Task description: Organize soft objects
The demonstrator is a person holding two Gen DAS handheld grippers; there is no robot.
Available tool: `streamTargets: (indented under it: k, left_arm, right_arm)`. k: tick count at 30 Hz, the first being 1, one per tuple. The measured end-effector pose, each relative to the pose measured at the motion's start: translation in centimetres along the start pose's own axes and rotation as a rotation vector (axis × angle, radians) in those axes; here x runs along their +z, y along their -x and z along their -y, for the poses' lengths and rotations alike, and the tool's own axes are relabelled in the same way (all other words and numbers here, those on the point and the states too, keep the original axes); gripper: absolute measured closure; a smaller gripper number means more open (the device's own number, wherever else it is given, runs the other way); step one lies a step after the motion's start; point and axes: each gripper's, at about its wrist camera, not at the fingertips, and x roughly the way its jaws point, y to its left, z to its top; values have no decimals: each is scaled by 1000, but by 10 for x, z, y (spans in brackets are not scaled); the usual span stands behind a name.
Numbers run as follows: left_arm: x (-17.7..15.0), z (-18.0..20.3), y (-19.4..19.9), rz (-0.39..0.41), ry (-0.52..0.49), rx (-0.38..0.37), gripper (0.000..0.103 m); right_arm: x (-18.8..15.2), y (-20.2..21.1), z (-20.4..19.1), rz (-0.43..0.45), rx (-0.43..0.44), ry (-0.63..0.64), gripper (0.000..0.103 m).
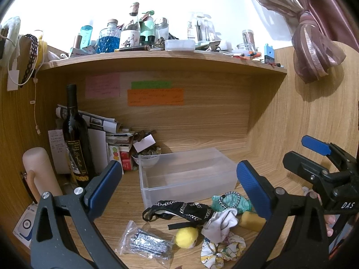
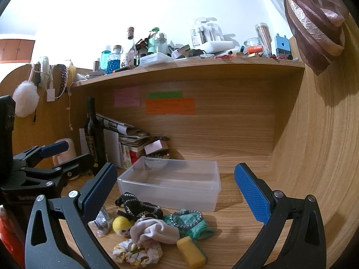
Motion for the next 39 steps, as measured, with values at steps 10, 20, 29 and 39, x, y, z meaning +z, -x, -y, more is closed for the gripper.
streamTargets:
  k: [10, 20, 29, 39]
  left_arm:
    - [0, -1, 1, -6, 8, -15, 0]
    - [-20, -20, -12, -93, 26, 29, 29]
    - [-61, -53, -34, -257, 62, 103, 48]
    - [-105, -68, -66, -429, 124, 102, 40]
  right_arm:
    - [0, -2, 1, 0, 14, -5, 0]
    - [-13, -14, 9, -69, 0, -4, 15]
    - [-49, -35, 28, -257, -23, -7, 37]
    - [-91, -55, 47, -435, -41, -50, 40]
